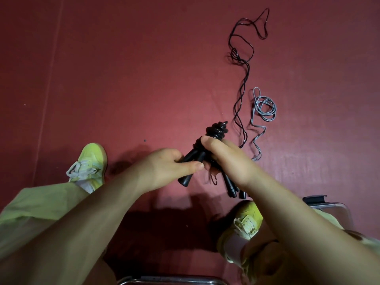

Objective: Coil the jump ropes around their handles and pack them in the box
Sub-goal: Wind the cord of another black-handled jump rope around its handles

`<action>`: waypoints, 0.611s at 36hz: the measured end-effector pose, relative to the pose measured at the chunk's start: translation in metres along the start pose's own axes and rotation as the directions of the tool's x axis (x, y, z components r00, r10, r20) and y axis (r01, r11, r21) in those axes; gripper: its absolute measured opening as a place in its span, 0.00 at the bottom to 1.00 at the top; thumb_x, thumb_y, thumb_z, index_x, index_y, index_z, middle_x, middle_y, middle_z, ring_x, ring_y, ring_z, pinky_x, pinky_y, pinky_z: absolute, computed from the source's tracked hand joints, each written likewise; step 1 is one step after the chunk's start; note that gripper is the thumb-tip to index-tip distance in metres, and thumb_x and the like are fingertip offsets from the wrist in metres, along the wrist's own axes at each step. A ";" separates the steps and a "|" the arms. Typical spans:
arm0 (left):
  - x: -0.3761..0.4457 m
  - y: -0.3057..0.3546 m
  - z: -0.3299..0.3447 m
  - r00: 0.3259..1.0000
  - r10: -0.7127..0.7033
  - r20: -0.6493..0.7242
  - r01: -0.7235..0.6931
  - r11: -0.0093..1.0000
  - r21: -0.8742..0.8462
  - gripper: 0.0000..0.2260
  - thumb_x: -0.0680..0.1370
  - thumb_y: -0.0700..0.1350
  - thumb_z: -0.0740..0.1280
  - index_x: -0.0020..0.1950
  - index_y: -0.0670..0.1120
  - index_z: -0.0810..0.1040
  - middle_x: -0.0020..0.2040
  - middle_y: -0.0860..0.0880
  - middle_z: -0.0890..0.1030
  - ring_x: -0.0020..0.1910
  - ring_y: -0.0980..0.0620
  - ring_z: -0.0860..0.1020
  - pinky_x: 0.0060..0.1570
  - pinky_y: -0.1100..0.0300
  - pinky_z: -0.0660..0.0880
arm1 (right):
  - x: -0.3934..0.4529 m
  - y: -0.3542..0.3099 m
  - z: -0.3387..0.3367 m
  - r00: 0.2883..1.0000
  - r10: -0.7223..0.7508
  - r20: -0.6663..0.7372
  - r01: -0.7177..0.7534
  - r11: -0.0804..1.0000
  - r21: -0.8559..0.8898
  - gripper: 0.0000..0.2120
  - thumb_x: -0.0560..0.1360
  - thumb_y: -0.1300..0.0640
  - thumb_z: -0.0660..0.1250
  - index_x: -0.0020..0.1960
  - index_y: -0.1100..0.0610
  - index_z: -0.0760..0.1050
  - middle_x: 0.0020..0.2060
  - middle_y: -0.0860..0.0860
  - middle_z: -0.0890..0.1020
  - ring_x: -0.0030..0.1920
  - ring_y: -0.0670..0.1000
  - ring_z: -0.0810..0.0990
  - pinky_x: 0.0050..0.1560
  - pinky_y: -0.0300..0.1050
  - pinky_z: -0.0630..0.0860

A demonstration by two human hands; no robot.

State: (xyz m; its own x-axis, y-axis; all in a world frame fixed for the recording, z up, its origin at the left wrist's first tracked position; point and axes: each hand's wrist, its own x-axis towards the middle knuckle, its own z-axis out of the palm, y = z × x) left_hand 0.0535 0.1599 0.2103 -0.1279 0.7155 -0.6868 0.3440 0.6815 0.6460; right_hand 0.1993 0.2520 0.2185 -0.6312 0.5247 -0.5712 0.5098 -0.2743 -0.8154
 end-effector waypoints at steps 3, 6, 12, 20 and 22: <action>-0.010 0.008 0.001 0.969 0.071 0.235 0.002 0.955 -0.295 0.14 0.70 0.57 0.71 0.41 0.46 0.78 0.35 0.51 0.83 0.37 0.55 0.80 0.45 0.59 0.75 | -0.002 -0.003 0.001 0.997 -0.080 0.014 0.079 0.994 0.078 0.30 0.67 0.40 0.59 0.40 0.71 0.72 0.27 0.54 0.74 0.29 0.51 0.70 0.34 0.46 0.67; -0.017 0.010 -0.001 0.869 0.146 0.472 0.125 0.860 -0.495 0.14 0.72 0.56 0.66 0.45 0.45 0.80 0.44 0.44 0.85 0.50 0.46 0.82 0.64 0.46 0.71 | -0.002 -0.003 0.000 0.990 -0.134 0.045 0.121 0.969 0.215 0.29 0.65 0.40 0.60 0.38 0.70 0.72 0.29 0.60 0.71 0.30 0.53 0.68 0.34 0.49 0.62; -0.014 0.004 0.005 0.561 0.502 0.658 0.515 0.410 -0.752 0.28 0.76 0.65 0.58 0.52 0.40 0.78 0.37 0.46 0.79 0.34 0.50 0.78 0.54 0.45 0.74 | -0.001 0.001 -0.005 0.974 -0.177 0.143 0.108 0.912 0.396 0.18 0.58 0.36 0.71 0.36 0.50 0.81 0.32 0.50 0.77 0.36 0.54 0.72 0.37 0.44 0.69; -0.013 0.010 -0.001 0.798 0.197 0.569 0.370 0.585 -0.721 0.28 0.77 0.65 0.45 0.44 0.45 0.73 0.30 0.50 0.71 0.24 0.57 0.63 0.37 0.56 0.69 | 0.000 0.000 -0.012 0.977 -0.022 0.212 -0.007 0.991 0.133 0.35 0.72 0.34 0.58 0.50 0.68 0.76 0.33 0.57 0.76 0.28 0.50 0.69 0.32 0.49 0.59; -0.014 0.012 0.000 0.849 0.112 0.517 0.332 0.648 -0.685 0.28 0.78 0.64 0.44 0.43 0.46 0.75 0.30 0.49 0.71 0.24 0.57 0.61 0.34 0.58 0.68 | 0.000 -0.001 -0.013 0.977 -0.008 0.211 -0.019 0.992 0.128 0.35 0.75 0.39 0.56 0.55 0.75 0.70 0.31 0.53 0.75 0.28 0.50 0.68 0.31 0.43 0.64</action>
State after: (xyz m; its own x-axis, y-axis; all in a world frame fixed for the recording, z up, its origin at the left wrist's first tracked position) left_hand 0.0592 0.1582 0.2281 0.4110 0.6042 -0.6827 -0.4568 0.7846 0.4193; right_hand 0.2069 0.2626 0.2205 -0.7445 0.3449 -0.5716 0.4429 -0.3854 -0.8095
